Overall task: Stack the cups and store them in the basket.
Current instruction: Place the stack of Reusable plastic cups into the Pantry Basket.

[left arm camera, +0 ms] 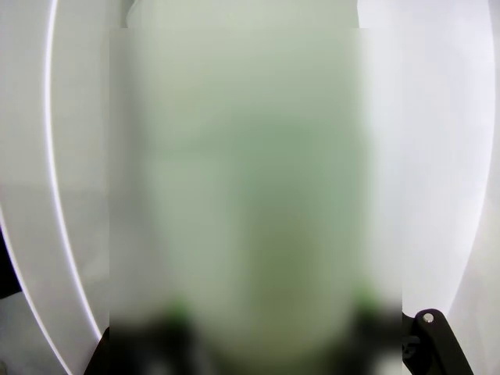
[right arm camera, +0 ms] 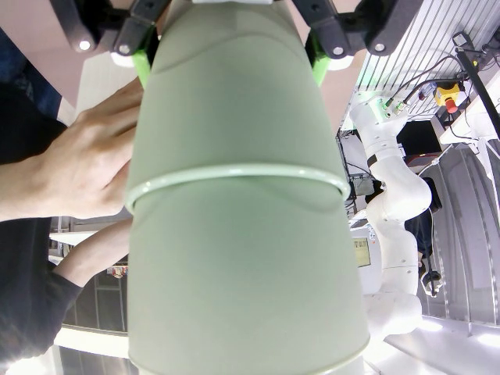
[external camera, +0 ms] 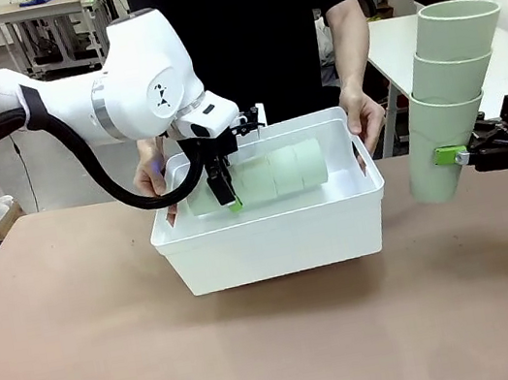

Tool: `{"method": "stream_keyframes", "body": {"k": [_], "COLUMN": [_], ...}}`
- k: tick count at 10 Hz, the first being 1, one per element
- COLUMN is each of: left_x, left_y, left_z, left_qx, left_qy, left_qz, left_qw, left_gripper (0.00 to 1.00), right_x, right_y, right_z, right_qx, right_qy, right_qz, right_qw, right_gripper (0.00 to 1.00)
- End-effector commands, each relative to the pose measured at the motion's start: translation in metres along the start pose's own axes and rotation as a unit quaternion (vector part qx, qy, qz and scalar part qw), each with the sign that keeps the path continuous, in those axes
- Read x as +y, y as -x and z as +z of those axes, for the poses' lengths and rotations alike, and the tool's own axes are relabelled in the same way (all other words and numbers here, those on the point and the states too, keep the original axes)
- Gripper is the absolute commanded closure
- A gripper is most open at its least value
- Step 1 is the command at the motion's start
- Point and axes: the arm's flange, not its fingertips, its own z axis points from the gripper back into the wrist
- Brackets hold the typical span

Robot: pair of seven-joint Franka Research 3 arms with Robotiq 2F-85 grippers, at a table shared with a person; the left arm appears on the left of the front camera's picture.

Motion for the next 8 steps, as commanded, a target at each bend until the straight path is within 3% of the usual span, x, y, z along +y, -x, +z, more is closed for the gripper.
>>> {"method": "stream_keyframes", "body": {"k": [1, 4, 8], "left_x": [0.0, -0.003, -0.013], "left_y": [0.001, -0.002, 0.006], "left_z": [0.002, 0.013, 0.067], "left_qx": [0.008, -0.002, -0.082], "left_qy": [-0.033, -0.036, -0.009], "left_qz": [0.007, 0.001, -0.008], "left_qw": [0.999, 0.999, 0.997], "left_gripper": [0.0, 0.0, 0.0], "right_x": [0.0, 0.0, 0.0], "right_y": [-0.005, -0.005, -0.005], "right_z": [-0.001, -0.001, -0.001], "right_qx": [0.0, 0.0, 0.0], "right_qy": [0.001, 0.001, 0.001], "right_qz": [0.005, 0.005, 0.005], "right_qw": [1.0, 1.0, 1.0], "right_gripper": [0.14, 0.14, 0.14]}}
